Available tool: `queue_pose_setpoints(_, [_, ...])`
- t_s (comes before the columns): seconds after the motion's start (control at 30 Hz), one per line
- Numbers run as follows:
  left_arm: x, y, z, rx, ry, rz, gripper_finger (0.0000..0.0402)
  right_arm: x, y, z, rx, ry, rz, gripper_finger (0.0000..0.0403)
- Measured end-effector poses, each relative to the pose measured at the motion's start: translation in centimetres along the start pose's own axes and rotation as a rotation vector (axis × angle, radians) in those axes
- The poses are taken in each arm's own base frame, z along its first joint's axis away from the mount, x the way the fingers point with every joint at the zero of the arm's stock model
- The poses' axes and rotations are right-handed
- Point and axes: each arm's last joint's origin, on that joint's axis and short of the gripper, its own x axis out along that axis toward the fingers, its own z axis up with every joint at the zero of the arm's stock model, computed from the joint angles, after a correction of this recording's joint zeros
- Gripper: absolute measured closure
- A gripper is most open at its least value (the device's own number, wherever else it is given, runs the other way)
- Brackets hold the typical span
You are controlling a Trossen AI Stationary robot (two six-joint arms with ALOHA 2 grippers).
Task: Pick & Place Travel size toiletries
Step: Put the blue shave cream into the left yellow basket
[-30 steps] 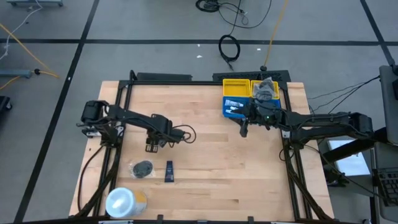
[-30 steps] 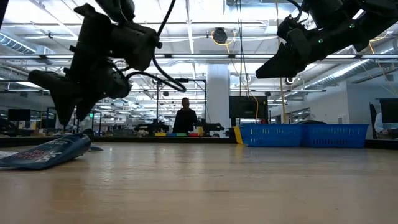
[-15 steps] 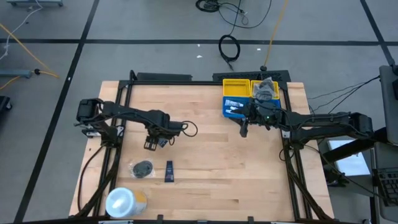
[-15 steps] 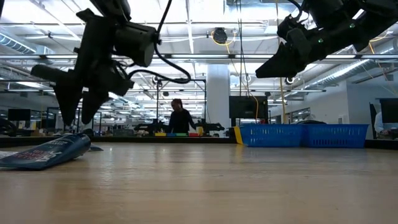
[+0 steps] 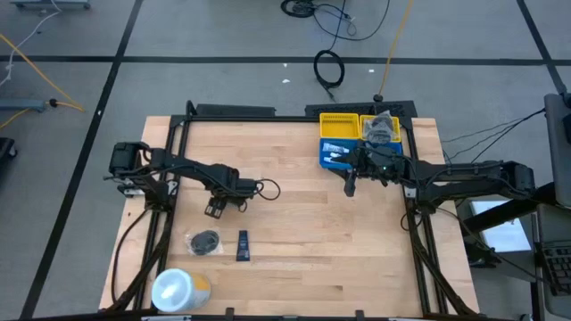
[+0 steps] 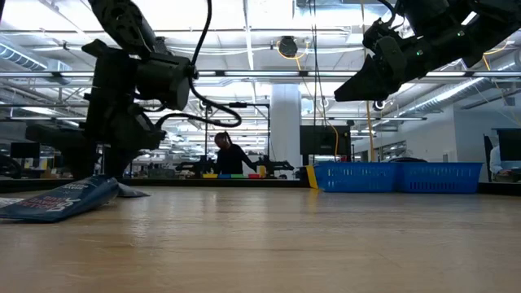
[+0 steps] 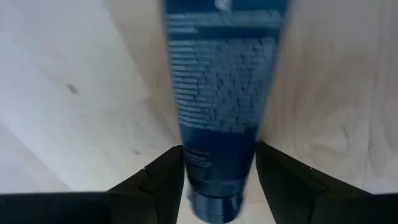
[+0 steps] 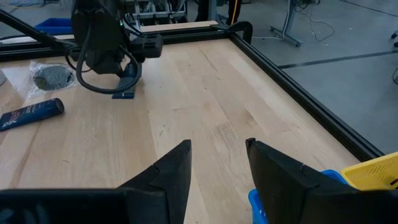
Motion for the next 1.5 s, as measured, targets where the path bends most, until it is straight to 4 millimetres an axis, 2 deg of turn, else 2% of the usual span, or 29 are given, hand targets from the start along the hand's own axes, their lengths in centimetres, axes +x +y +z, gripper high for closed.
queue_pose_setpoints(0.17, [0.9, -0.2, -0.3, 0.047, -0.019, -0.004, 0.0204, 0.0, 0.0, 0.0, 0.000, -0.003, 0.000, 0.0252])
queue_pose_setpoints(0.43, [1.0, -0.1, -0.4, -0.021, -0.015, -0.024, 0.0207, 0.0, 0.0, 0.0, 0.000, -0.003, 0.000, 0.0252])
queue_pose_setpoints(0.53, [1.0, -0.1, -0.4, -0.031, -0.019, -0.041, 0.0231, 0.0, 0.0, 0.0, 0.000, -0.003, 0.000, 0.0252])
queue_pose_setpoints(0.67, [1.1, -0.2, -0.4, -0.039, -0.028, -0.069, 0.0292, 0.0, 0.0, 0.0, 0.000, -0.003, 0.000, 0.0252])
queue_pose_setpoints(0.87, [1.0, -0.2, -0.3, -0.134, -0.030, -0.081, 0.0298, 0.0, 0.0, 0.0, 0.000, -0.003, 0.000, 0.0252])
queue_pose_setpoints(1.0, [0.3, 0.1, 0.2, -0.191, -0.050, -0.081, 0.0298, 0.0, 0.0, 0.0, 0.000, -0.003, 0.000, 0.0252])
queue_pose_setpoints(1.3, [-2.1, 1.1, 2.2, -0.234, -0.221, -0.040, 0.0298, 0.0, 0.0, 0.0, 0.001, -0.003, 0.000, 0.0252])
queue_pose_setpoints(1.5, [-4.1, 2.4, 3.6, -0.302, -0.322, 0.144, 0.0298, 0.0, 0.0, 0.0, 0.033, -0.003, 0.000, 0.0252])
